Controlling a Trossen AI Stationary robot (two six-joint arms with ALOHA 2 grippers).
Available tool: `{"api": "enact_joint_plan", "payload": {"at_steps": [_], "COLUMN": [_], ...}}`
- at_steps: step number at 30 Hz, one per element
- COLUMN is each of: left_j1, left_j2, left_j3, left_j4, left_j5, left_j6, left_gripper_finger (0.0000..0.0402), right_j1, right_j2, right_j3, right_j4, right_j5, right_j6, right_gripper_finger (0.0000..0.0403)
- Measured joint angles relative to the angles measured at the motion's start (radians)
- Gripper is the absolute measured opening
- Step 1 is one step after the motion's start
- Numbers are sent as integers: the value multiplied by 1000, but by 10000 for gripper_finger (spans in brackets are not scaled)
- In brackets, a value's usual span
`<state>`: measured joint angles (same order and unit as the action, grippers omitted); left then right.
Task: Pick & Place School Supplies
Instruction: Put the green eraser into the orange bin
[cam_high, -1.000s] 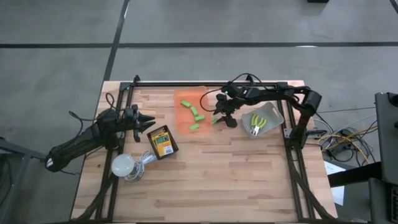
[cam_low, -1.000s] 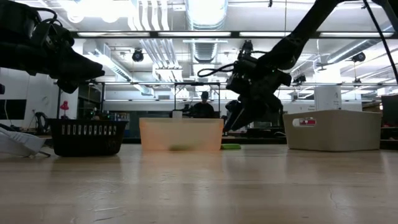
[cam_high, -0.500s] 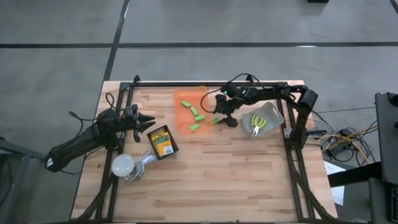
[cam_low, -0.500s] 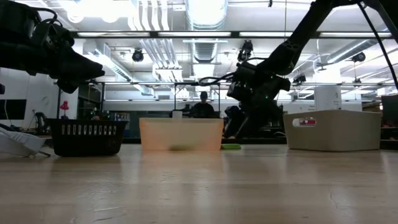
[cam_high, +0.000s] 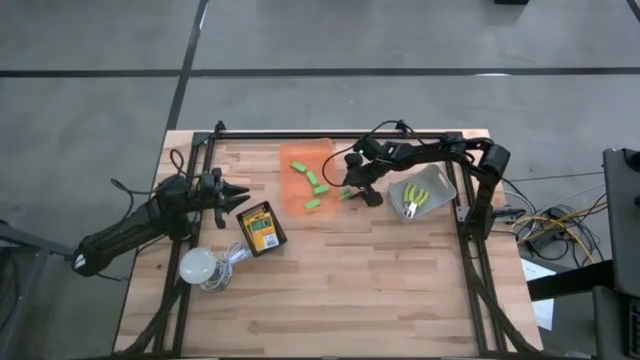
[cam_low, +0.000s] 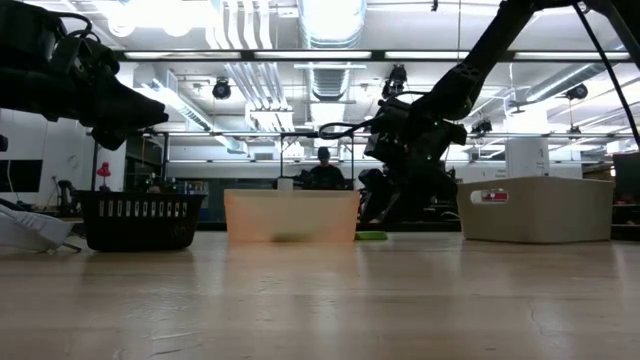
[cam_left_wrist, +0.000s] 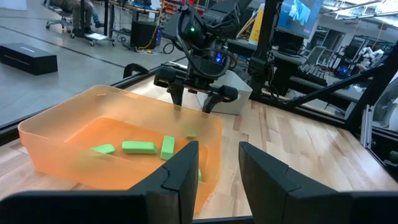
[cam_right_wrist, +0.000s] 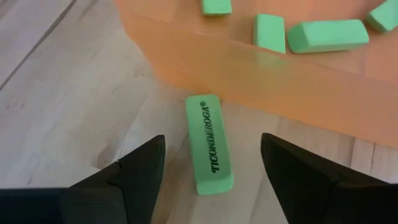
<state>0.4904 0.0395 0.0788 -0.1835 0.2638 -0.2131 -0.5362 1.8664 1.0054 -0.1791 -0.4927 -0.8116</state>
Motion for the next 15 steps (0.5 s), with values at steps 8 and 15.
{"api": "enact_joint_plan", "payload": {"at_steps": [8,15], "left_j1": [0,0], "left_j2": [0,0], "left_j3": [0,0], "left_j4": [0,0], "left_j5": [0,0], "left_j6": [0,0], "left_gripper_finger": [119,119], "right_j1": [25,35], "right_j2": [0,25], "right_j3": [-10,-11], "right_j4": [-2,5], "right_j5": [9,73], "right_j6": [2,67], "right_gripper_finger": [231,240]}}
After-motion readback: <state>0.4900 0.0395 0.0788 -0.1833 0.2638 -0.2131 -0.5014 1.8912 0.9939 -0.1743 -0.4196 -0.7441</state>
